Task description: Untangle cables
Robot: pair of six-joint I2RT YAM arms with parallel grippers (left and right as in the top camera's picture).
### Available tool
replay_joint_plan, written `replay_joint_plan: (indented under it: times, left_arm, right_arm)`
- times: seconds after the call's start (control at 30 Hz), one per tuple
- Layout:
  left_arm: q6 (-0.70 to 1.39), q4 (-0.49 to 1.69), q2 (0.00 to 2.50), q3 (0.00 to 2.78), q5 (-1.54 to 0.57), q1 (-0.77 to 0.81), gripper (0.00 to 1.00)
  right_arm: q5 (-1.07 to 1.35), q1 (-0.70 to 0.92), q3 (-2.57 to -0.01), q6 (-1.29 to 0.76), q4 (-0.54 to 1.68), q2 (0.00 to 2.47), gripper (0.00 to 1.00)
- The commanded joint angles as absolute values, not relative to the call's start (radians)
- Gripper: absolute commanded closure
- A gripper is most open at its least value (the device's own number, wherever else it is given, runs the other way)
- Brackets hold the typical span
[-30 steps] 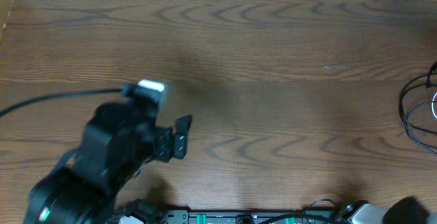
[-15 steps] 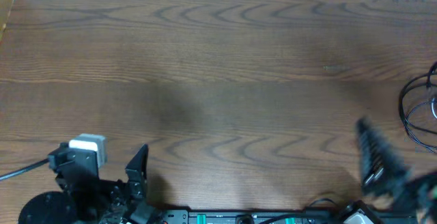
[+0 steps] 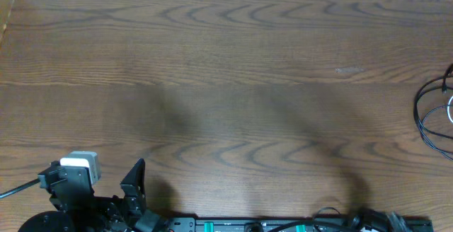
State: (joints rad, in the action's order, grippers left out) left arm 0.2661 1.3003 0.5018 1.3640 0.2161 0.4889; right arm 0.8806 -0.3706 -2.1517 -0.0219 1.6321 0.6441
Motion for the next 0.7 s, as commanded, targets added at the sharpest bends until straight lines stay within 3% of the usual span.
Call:
replay_joint_plan:
  times: [0.0, 0.13, 0.53, 0.67]
  left_arm:
    - [0.279, 1.302, 0.493, 1.364, 0.238, 0.489, 0.04]
    - [0.279, 1.301, 0.493, 1.364, 0.249, 0.489, 0.04]
    - [0.279, 1.332, 0.493, 1.364, 0.248, 0.489, 0.04]
    - [0.279, 1.334, 0.493, 1.364, 0.248, 0.489, 0.04]
  right_arm:
    - [0.400, -0.235, -2.169, -0.067, 1.698, 0.560, 0.01]
    - [0.334, -0.134, -2.168, 0.064, 1.698, 0.475, 0.01]
    - [0.417, -0.129, -2.066, 0.396, 1.683, 0.421, 0.01]
    - [0.321, -0.088, -2.042, 0.475, 1.698, 0.316, 0.01]
